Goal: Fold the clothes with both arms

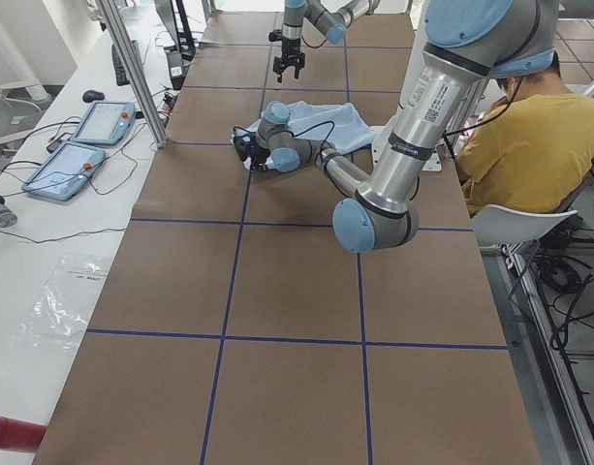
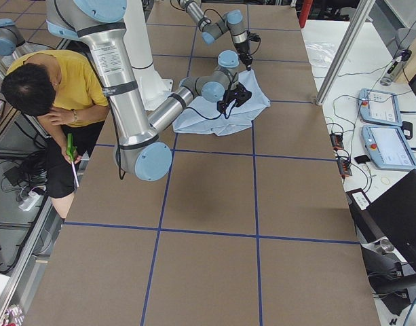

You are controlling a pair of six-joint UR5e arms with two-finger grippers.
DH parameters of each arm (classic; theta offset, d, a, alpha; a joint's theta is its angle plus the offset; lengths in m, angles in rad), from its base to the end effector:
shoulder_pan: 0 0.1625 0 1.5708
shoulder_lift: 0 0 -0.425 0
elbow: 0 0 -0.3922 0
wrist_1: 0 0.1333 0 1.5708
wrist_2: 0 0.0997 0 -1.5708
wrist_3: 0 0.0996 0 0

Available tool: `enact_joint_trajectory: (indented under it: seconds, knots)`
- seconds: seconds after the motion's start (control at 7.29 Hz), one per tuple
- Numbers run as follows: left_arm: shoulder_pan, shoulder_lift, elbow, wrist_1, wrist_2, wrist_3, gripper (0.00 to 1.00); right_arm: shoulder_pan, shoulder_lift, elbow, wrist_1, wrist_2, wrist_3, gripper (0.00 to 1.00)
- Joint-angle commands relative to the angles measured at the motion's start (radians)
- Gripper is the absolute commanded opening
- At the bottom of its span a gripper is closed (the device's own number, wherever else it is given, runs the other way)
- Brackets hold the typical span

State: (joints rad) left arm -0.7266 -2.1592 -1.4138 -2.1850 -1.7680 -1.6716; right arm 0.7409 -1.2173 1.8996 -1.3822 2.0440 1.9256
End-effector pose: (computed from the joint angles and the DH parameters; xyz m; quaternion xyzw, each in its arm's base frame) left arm 0.4675 -0.5678 0.3147 0.0718 0.4990 -0.3016 0.8092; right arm -0.3712 -0.4587 0.2948 -0.1299 -0.4432 0.3747 0.8039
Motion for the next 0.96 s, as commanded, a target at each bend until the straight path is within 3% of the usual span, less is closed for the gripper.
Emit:
enact_joint_trajectory:
  seconds: [0.0, 0.14, 0.27, 0.41, 0.55, 0.82]
  knots:
    - [-0.083, -0.164, 0.329, -0.205, -0.001, 0.032, 0.0, -0.014, 0.013, 0.004, 0.003, -0.016, 0.0, 1.0]
    - [-0.091, -0.206, 0.387, -0.228, -0.001, 0.032, 0.06, -0.055, 0.036, 0.003, 0.011, -0.071, 0.001, 1.0]
    - [-0.091, -0.211, 0.388, -0.229, -0.004, 0.032, 0.33, -0.148, 0.048, 0.004, 0.014, -0.244, 0.001, 1.0]
    - [-0.092, -0.212, 0.386, -0.229, -0.007, 0.032, 0.48, -0.226, 0.07, 0.001, 0.014, -0.424, 0.0, 1.0]
    - [-0.105, -0.209, 0.357, -0.229, -0.014, 0.03, 0.52, -0.263, 0.09, -0.007, 0.008, -0.444, 0.0, 1.0]
    - [-0.158, -0.098, 0.176, -0.219, -0.184, 0.032, 0.54, -0.355, 0.093, -0.022, -0.017, -0.455, -0.116, 1.0]
